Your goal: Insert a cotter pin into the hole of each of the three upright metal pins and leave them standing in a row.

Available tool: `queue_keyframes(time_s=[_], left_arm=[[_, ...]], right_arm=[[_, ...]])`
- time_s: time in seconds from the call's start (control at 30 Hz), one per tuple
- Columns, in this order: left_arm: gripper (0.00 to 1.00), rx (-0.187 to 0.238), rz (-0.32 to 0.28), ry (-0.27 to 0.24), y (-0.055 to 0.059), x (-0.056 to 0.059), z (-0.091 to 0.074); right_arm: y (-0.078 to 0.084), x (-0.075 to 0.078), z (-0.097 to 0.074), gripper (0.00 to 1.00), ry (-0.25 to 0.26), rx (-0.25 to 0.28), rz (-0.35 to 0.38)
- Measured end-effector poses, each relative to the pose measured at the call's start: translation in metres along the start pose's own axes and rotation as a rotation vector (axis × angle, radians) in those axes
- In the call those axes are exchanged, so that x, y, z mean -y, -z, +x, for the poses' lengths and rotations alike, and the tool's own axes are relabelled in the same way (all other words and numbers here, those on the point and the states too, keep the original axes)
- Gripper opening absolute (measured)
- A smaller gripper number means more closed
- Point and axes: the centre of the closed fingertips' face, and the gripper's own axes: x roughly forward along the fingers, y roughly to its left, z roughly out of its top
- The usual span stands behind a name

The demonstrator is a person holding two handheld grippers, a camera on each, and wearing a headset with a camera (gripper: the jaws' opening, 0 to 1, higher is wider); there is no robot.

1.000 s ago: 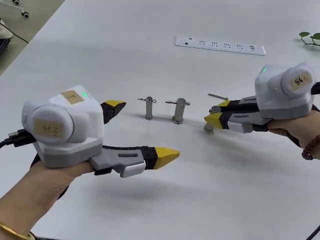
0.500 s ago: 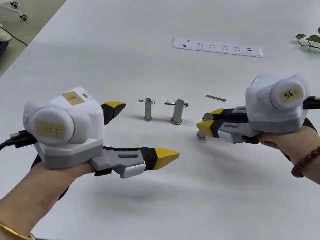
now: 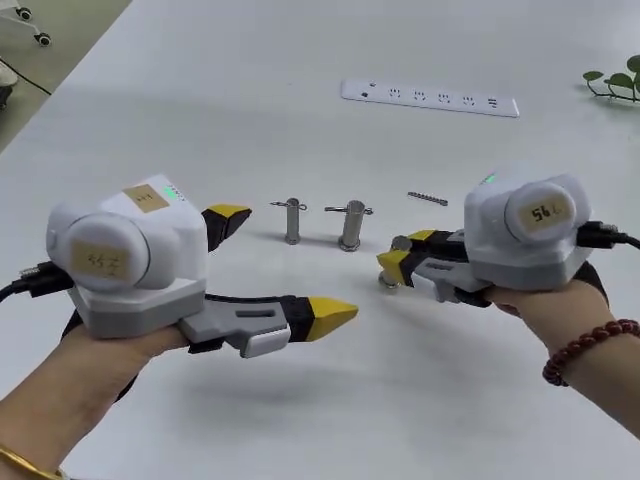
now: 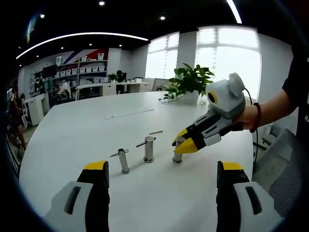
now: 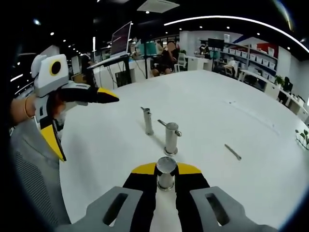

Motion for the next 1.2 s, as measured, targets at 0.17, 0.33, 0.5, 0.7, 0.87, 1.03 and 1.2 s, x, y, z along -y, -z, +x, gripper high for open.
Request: queue_keyframes(time_s=[0.17, 0.33, 0.5, 0.7, 0.87, 1.03, 1.2], left_arm=[[0.91, 0.0, -0.001, 0.001, 0.0, 0.0, 0.0], [0.91, -0.001, 0.001, 0.003, 0.0, 0.001, 0.0], [0.91, -0.003, 0.0, 0.007, 0.001, 0.002, 0.001], [0.9, -0.003, -0.001, 0.011, 0.0, 0.003, 0.001], [0.9, -0.009, 0.001, 0.015, 0.001, 0.004, 0.002], [0.9, -0.013, 0.002, 0.017, 0.002, 0.005, 0.003], [0.9, -0.014, 0.002, 0.018, 0.002, 0.005, 0.002]], right_arm=[[0.0, -0.001, -0.001, 0.08, 0.033, 0.002, 0.016], [0.004, -0.001, 0.001, 0.08, 0.048, -0.004, 0.042], [0.007, -0.004, 0.002, 0.08, 0.045, -0.007, 0.049], [0.014, -0.005, 0.0, 0.08, 0.049, -0.009, 0.04], [0.014, -0.006, 0.0, 0.09, 0.051, -0.004, 0.029], [0.015, -0.006, 0.001, 0.09, 0.046, -0.001, 0.032], [0.016, -0.007, 0.003, 0.1, 0.048, -0.004, 0.05]])
